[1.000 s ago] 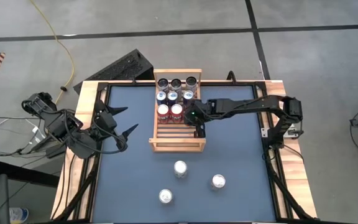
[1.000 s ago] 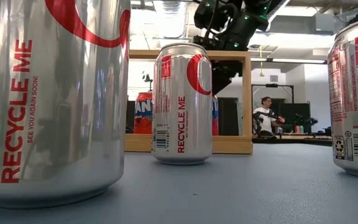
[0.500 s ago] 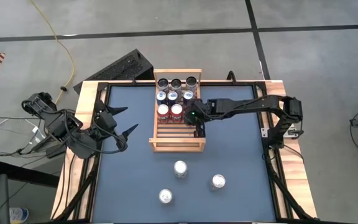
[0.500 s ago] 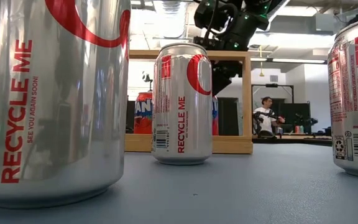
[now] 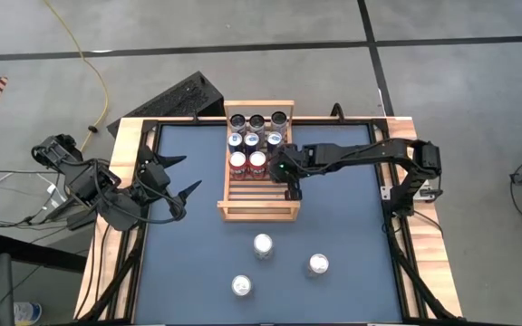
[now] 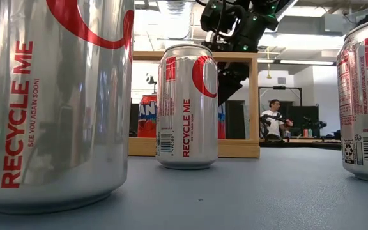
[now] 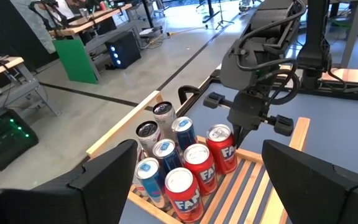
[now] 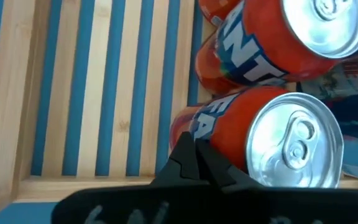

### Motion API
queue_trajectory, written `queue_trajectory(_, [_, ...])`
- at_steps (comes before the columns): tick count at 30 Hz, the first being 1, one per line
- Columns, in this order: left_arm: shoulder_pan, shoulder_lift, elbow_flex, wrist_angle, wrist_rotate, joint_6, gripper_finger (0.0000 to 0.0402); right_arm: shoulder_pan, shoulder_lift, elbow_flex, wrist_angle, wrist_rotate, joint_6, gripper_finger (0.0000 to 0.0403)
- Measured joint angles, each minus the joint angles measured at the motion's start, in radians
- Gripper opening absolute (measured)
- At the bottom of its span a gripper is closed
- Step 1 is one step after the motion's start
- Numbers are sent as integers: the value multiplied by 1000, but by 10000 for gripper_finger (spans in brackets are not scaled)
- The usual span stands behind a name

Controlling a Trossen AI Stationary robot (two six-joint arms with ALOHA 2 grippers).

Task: Place canned beverage on shelf
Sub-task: Put the orange soda can on the shelf aligned with the other orange soda cans

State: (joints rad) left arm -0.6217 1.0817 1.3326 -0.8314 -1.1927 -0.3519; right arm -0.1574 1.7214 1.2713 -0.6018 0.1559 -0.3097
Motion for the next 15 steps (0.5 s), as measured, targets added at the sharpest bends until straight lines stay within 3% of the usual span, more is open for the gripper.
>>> queue_trajectory(15, [0, 0, 0, 0, 0, -4, 334, -9, 0, 0, -40, 3, 15, 0])
